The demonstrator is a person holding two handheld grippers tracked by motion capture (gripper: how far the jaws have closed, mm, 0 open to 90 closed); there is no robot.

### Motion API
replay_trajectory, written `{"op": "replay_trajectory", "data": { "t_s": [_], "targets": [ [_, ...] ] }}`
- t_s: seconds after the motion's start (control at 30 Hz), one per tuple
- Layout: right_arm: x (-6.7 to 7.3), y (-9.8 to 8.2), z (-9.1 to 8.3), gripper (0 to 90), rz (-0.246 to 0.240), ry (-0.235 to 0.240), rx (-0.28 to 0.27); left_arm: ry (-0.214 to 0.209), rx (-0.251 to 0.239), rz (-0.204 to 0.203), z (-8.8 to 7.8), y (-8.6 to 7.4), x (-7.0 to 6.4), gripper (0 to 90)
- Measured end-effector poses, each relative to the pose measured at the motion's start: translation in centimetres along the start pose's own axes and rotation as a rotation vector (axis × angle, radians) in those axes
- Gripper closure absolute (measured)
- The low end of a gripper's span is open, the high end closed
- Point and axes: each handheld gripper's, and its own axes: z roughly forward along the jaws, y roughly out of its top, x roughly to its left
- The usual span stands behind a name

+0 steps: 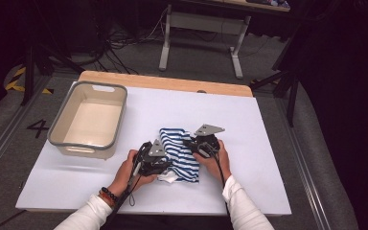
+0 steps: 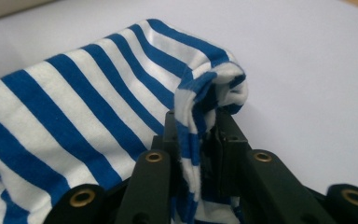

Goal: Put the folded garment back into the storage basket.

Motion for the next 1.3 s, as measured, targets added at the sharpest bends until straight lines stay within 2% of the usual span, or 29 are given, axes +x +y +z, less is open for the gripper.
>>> {"op": "replay_trajectory", "data": {
  "t_s": [0.13, 0.23, 0.27, 0.37, 0.77, 1.3],
  "targets": [
    [0.3, 0.4, -1.5, 77.4, -0.003, -0.029, -0.073, 0.021, -0.018, 0.028, -0.6, 0.3, -0.2, 67.7],
    [0.8, 0.7, -2.2, 77.4, -0.024, -0.057, -0.103, 0.029, -0.033, 0.038, -1.1, 0.4, -0.2, 67.7],
    [1.0, 0.8, -2.4, 77.4, -0.030, -0.064, -0.109, 0.037, -0.035, 0.052, -1.4, 0.5, -0.2, 67.7],
    [1.4, 1.0, -2.8, 77.4, -0.036, -0.076, -0.131, 0.039, -0.043, 0.051, -1.7, 0.6, -0.2, 67.7],
    [2.1, 1.4, -3.6, 77.3, -0.041, -0.095, -0.191, 0.063, -0.062, 0.072, -2.6, 0.5, 0.1, 67.6],
    [2.5, 2.0, -3.8, 77.3, -0.048, -0.111, -0.229, 0.077, -0.071, 0.080, -3.2, 0.6, 0.5, 67.6]
  ]
}}
